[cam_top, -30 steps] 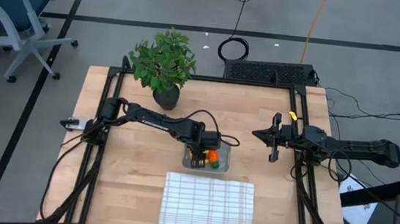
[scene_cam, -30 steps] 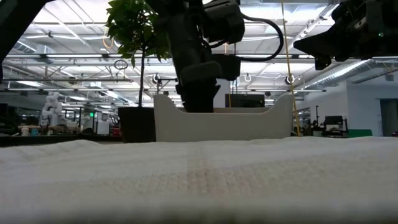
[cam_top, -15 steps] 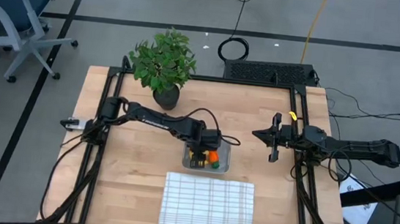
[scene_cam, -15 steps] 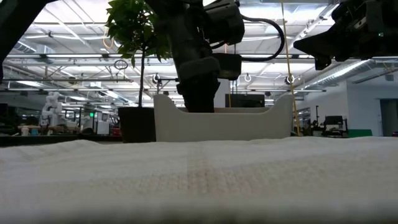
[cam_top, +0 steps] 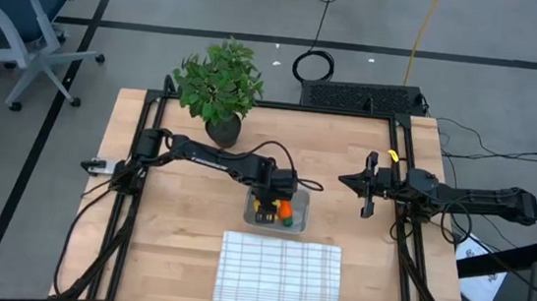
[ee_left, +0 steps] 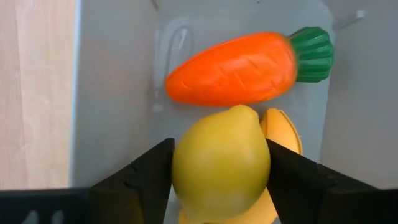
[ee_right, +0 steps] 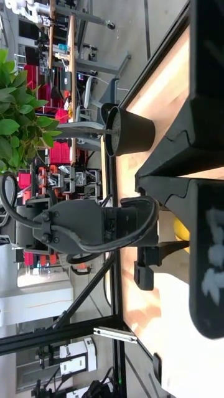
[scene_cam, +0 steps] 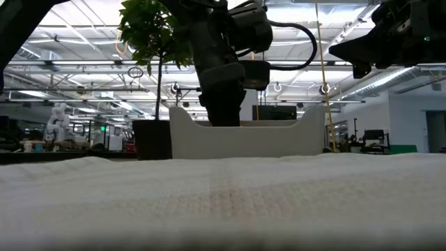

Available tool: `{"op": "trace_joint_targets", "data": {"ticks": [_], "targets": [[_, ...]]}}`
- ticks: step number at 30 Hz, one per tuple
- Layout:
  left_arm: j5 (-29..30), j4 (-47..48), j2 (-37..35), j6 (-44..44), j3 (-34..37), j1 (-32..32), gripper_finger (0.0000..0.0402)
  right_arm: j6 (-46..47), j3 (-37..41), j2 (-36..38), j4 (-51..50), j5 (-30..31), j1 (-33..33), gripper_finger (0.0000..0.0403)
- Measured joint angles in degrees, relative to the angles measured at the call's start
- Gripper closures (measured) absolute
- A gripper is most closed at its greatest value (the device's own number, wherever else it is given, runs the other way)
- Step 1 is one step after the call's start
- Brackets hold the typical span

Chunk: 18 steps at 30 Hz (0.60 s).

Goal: Pick and placing Produce into tupperware
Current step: Put the yellow lemon into the gray basket

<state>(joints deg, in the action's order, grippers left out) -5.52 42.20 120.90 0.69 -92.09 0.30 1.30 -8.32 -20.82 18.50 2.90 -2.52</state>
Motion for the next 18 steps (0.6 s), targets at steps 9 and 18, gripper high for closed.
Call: {"op": "trace_joint_targets", "data": {"ticks": [9, 18], "targets": [[0.0, -0.3, 0.0, 0.0, 0.0, 0.0, 0.0161, 0.0, 0.0, 0.0, 0.0, 0.0, 0.0, 0.0403], [0.0, 0.1, -0.7, -0.8, 0.0, -0.1, 0.0161, 0.0, 0.0, 0.0, 0.0, 0.0, 0.0, 0.0403]]}}
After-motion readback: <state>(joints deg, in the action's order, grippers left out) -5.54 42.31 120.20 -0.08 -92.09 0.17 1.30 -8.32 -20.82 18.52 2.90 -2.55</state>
